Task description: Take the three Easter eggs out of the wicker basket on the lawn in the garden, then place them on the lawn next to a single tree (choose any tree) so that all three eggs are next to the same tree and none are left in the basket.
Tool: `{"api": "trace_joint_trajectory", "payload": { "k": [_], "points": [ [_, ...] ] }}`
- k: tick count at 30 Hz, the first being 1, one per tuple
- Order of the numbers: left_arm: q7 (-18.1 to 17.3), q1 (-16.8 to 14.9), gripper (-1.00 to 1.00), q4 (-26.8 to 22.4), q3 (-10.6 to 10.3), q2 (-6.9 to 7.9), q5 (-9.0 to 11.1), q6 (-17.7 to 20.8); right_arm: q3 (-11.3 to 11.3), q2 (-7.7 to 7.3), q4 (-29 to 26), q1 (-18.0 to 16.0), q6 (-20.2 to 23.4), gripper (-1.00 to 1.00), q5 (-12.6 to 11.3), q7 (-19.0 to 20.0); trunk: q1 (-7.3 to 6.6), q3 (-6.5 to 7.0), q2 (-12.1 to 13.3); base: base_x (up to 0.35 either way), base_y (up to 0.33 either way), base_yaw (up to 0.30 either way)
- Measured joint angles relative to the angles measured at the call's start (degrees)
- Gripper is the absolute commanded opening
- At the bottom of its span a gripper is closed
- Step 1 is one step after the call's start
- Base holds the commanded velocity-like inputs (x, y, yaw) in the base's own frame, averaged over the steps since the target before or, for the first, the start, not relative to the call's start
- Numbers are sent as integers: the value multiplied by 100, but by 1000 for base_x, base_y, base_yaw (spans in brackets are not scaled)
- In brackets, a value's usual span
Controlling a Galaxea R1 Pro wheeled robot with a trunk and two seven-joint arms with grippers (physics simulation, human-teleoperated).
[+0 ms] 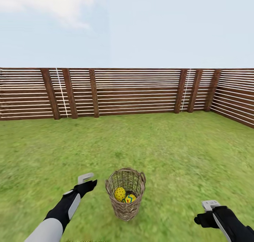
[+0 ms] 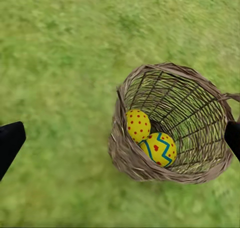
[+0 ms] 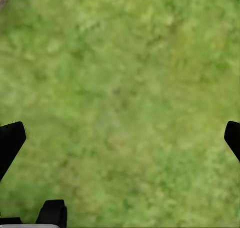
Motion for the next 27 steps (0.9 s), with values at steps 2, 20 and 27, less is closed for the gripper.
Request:
{"api": "trace_joint_trajectory", "payload": {
  "k": [2, 20, 27],
  "points": [
    [0, 0, 100, -2, 3, 5, 0, 0, 0, 0, 0, 0, 0, 100, 0, 0, -44, 36, 80, 0, 0, 260],
    [-4, 0, 100, -3, 3, 14, 0, -3, 19, 0, 0, 0, 0, 100, -2, 1, -440, 359, 803, 0, 0, 260],
    [0, 0, 100, -3, 7, 39, 3, -112, 16, 0, 2, 0, 0, 100, 0, 0, -593, 485, 1084, 0, 0, 260]
  ]
}}
